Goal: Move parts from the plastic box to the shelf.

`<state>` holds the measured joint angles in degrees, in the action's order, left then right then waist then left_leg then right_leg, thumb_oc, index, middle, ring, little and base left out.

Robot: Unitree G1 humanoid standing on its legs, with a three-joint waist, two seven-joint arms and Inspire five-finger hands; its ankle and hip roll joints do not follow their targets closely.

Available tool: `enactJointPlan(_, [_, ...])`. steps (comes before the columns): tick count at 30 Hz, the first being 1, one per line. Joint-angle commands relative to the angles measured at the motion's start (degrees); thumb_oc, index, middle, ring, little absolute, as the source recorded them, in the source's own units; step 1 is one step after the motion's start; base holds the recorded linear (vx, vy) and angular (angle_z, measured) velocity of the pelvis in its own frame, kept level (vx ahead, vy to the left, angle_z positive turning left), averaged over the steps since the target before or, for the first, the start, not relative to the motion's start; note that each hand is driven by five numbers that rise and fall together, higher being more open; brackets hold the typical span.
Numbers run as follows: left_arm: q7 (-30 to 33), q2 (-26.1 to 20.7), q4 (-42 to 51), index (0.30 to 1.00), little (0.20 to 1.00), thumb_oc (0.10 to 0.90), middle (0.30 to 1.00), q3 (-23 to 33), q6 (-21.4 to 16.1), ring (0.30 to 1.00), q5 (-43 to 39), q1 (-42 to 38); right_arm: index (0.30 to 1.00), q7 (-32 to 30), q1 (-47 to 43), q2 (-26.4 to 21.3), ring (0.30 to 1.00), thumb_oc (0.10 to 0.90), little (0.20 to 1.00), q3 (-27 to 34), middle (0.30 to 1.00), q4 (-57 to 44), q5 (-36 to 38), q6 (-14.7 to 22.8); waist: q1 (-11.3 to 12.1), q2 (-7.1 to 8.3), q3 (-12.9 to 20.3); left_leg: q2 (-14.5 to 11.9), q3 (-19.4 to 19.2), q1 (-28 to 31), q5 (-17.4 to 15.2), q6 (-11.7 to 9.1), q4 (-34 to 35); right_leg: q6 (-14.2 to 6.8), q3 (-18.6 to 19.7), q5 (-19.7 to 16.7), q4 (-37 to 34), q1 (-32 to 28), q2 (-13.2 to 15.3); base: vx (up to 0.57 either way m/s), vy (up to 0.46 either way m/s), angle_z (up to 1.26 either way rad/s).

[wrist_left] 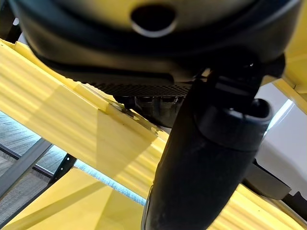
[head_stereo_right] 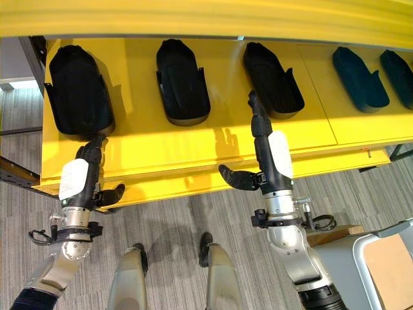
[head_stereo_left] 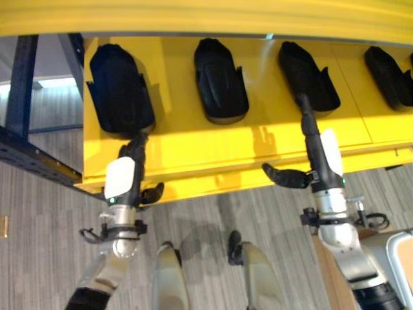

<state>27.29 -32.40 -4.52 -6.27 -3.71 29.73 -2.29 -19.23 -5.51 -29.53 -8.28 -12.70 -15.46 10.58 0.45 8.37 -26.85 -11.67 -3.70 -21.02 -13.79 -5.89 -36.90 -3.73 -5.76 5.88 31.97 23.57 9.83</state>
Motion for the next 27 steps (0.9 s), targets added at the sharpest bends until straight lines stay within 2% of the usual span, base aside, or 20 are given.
enactJointPlan(1, [3.38,0.10,0.24,1.000,1.000,0.900,1.000,3.12,-0.19,1.000,-0.41,0.41,1.000,-2.06,-4.75,-0.15,1.000,0.900,1.000,3.52,1.000,-3.30,1.98,3.33,0.64,0.30,4.11,-0.86,1.13,1.44,1.66,-0.72,2.86,-2.44,0.47,-3.46,-1.06,-1.42,3.27,0.00,0.000,0.00])
enactJointPlan(27, [5.65,-0.17,0.22,1.000,1.000,0.900,1.000,7.78,0.62,1.000,-0.34,2.22,1.000,-1.58,-4.74,-0.30,1.000,0.900,1.000,4.32,1.000,-3.55,1.44,3.22,1.13,0.11,4.06,-0.57,1.18,1.23,1.48,-0.53,2.35,-2.51,0.72,-3.44,-0.86,-1.52,3.70,0.00,0.000,0.00])
